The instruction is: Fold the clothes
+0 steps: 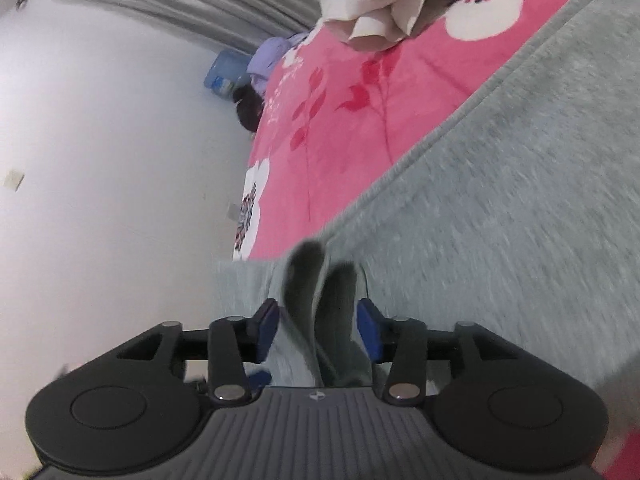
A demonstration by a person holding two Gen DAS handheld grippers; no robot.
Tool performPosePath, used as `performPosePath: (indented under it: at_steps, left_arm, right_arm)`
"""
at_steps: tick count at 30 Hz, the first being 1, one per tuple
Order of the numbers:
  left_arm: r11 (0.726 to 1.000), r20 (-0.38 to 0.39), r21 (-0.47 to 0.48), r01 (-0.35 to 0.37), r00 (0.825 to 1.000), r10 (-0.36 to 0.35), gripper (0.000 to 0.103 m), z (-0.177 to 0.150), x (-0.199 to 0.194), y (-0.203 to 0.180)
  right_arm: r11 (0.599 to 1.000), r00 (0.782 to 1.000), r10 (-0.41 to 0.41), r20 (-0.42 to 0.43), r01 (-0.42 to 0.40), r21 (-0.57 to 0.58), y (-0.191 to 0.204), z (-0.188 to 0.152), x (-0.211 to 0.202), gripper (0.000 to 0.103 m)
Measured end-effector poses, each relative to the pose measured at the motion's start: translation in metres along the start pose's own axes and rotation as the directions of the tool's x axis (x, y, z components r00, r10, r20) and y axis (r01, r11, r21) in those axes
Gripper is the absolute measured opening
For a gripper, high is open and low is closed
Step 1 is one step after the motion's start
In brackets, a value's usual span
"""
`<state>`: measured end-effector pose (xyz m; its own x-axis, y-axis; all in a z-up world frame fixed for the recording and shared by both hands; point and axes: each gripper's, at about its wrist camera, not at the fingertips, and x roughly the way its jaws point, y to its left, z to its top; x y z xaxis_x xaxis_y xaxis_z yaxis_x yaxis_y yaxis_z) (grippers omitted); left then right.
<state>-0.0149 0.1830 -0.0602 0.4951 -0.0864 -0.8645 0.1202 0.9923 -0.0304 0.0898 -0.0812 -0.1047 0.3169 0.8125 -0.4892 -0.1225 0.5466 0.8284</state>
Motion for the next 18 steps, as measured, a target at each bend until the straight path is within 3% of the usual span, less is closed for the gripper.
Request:
performPosePath:
  at_steps: [5,12,18]
  left_arm:
    - [1.0,0.011,0.006,-0.007,1.0,0.007,0.036,-0.004,0.0,-0.003]
    - [1.0,0.032,-0.011,0.016,0.999,-0.016,0.036,-0.008,0.002,0.002]
    - [0.999,0.05,-0.025,0.037,0.998,-0.036,0.036,-0.011,0.004,0.005]
  right_arm:
    - [0.999,0.998,0.014,-0.067,-0.011,0.036,-0.006,0.008,0.041,0.075]
    - [1.0,0.993,0.019,-0.118,-0.02,-0.007,-0.008,-0.01,0.047,0.075]
    - [0.998,0.992,0.069,-0.101,-0.069,0.006,-0.003,0.0,0.062,0.077]
